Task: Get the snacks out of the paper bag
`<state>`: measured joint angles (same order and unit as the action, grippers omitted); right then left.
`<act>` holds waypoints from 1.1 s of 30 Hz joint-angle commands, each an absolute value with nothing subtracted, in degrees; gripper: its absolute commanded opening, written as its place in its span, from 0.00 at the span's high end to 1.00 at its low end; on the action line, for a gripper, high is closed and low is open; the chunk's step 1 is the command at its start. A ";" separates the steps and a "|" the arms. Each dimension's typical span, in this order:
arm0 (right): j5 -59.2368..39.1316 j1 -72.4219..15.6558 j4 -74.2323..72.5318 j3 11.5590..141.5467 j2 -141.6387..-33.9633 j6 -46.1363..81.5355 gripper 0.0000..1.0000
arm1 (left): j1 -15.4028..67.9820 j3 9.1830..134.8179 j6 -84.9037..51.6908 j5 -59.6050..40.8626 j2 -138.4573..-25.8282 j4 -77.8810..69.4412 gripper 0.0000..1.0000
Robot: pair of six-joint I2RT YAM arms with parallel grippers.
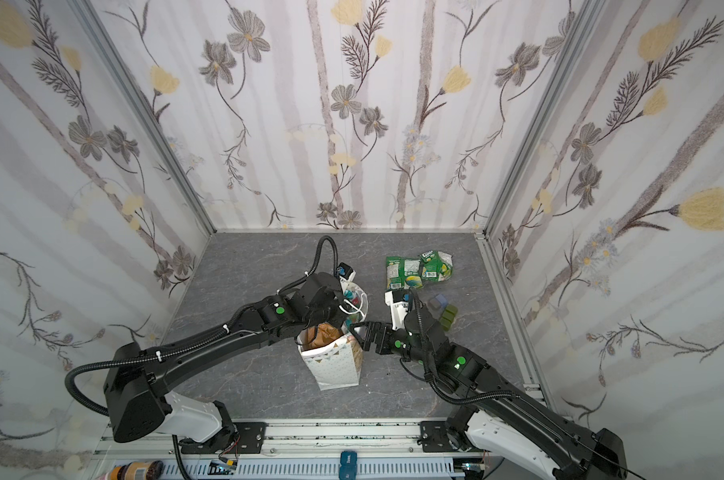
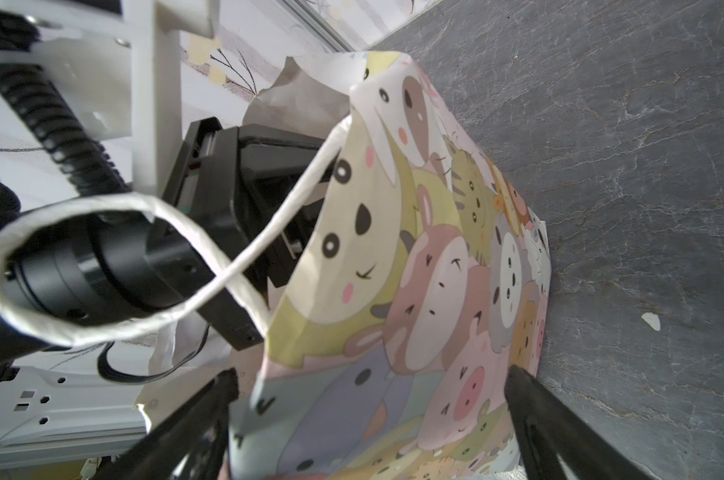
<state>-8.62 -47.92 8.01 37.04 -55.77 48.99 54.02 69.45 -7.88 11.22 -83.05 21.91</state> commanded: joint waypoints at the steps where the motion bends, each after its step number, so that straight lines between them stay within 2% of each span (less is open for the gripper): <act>1: -7.67 -47.90 8.18 37.00 -55.71 49.22 0.00 | 53.94 70.74 -8.01 14.11 -81.94 21.88 1.00; 18: -7.58 -47.86 8.97 38.69 -55.47 49.19 0.00 | 53.97 72.92 -6.61 15.40 -77.18 22.51 1.00; 33: -2.16 -47.90 10.73 42.52 -49.09 43.68 0.00 | 54.05 74.66 -5.60 17.29 -69.20 24.08 1.00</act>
